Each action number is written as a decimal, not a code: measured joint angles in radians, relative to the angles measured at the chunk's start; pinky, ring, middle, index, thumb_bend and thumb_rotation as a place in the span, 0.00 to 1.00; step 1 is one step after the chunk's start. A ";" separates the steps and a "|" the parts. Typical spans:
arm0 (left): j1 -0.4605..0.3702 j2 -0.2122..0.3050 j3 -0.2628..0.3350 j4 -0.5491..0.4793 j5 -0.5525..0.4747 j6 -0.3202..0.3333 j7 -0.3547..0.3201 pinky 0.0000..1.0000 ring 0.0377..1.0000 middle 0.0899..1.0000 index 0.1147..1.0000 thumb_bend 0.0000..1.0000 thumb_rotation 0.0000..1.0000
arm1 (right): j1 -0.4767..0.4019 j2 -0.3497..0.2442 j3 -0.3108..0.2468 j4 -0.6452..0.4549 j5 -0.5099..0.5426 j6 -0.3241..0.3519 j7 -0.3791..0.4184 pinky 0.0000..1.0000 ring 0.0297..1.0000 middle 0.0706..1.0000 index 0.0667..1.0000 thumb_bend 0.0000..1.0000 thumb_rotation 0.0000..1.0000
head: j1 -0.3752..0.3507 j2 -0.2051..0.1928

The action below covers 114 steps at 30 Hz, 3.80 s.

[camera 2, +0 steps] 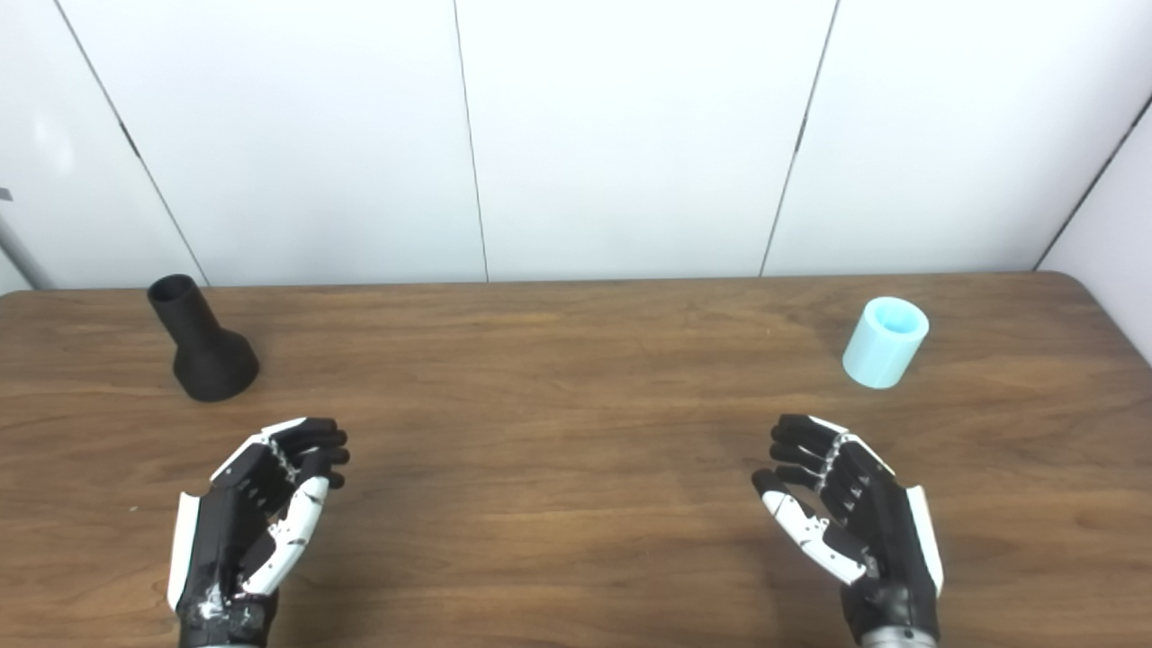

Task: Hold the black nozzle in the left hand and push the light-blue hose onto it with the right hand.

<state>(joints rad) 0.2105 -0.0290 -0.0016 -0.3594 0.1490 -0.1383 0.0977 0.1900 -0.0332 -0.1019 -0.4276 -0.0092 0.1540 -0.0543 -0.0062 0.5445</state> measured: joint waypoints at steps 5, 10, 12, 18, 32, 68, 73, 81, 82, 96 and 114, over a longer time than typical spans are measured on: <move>0.000 -0.001 -0.006 0.000 0.014 0.000 0.003 0.54 0.60 0.60 0.58 0.30 0.33 | 0.000 -0.002 -0.007 0.000 0.001 0.000 0.003 0.63 0.67 0.66 0.64 0.24 0.00 | 0.101 0.008; 0.001 -0.008 -0.041 0.000 0.031 0.000 0.005 0.53 0.60 0.60 0.58 0.33 0.31 | -0.001 -0.015 -0.037 0.000 0.037 0.000 0.019 0.66 0.71 0.70 0.67 0.20 0.00 | 0.236 0.011; 0.002 -0.012 -0.057 0.000 0.051 0.000 0.011 0.53 0.59 0.60 0.57 0.34 0.30 | -0.002 -0.019 -0.058 0.000 0.073 0.000 0.025 0.66 0.71 0.70 0.67 0.20 0.00 | 0.253 0.011; 0.004 -0.019 -0.088 -0.001 0.092 0.007 0.035 0.53 0.59 0.61 0.58 0.32 0.35 | -0.003 -0.024 -0.071 0.001 0.081 0.003 0.026 0.59 0.67 0.68 0.65 0.19 0.00 | 0.264 0.011; -0.004 -0.021 -0.009 0.047 0.124 -0.016 0.175 0.85 0.88 0.88 0.88 0.76 0.25 | -0.005 -0.052 -0.080 0.028 0.079 -0.003 0.035 0.55 0.65 0.66 0.63 0.17 0.03 | 0.342 0.006; -0.244 0.257 0.234 0.195 0.215 0.315 0.090 0.83 0.91 0.92 0.94 0.99 0.35 | -0.052 -0.076 -0.130 0.130 0.157 0.030 0.037 0.51 0.61 0.61 0.56 0.42 0.47 | 0.456 -0.023; -0.320 0.293 0.218 0.246 0.216 0.370 0.069 0.83 0.90 0.92 0.94 1.00 0.40 | -0.055 -0.076 -0.130 0.130 0.153 0.030 0.035 0.51 0.61 0.60 0.55 0.43 0.49 | 0.456 -0.028; -0.394 0.369 0.174 0.340 0.217 0.454 -0.001 0.79 0.89 0.95 0.98 1.00 0.49 | -0.059 -0.076 -0.130 0.135 0.154 0.030 0.037 0.52 0.62 0.61 0.56 0.43 0.50 | 0.453 -0.035; -0.399 0.372 0.170 0.352 0.217 0.458 -0.004 0.79 0.89 0.95 0.98 1.00 0.49 | -0.059 -0.076 -0.130 0.137 0.154 0.030 0.038 0.52 0.62 0.61 0.56 0.42 0.49 | 0.453 -0.035; -0.528 0.439 0.060 0.533 0.254 0.453 -0.010 0.87 0.98 0.97 0.97 1.00 0.39 | -0.071 -0.084 -0.130 0.163 0.155 0.018 0.044 0.50 0.60 0.60 0.55 0.45 0.49 | 0.448 -0.044; -0.655 0.487 -0.081 0.730 0.336 0.399 -0.020 1.00 0.94 0.93 0.94 1.00 0.35 | -0.067 -0.089 -0.127 0.195 0.153 -0.013 0.055 0.52 0.62 0.62 0.57 0.40 0.50 | 0.414 -0.092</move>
<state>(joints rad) -0.4441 0.4578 -0.0830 0.3711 0.4846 0.2611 0.0772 0.1233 -0.1223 -0.2294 -0.2329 0.1436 0.1406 0.0004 0.4081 0.4525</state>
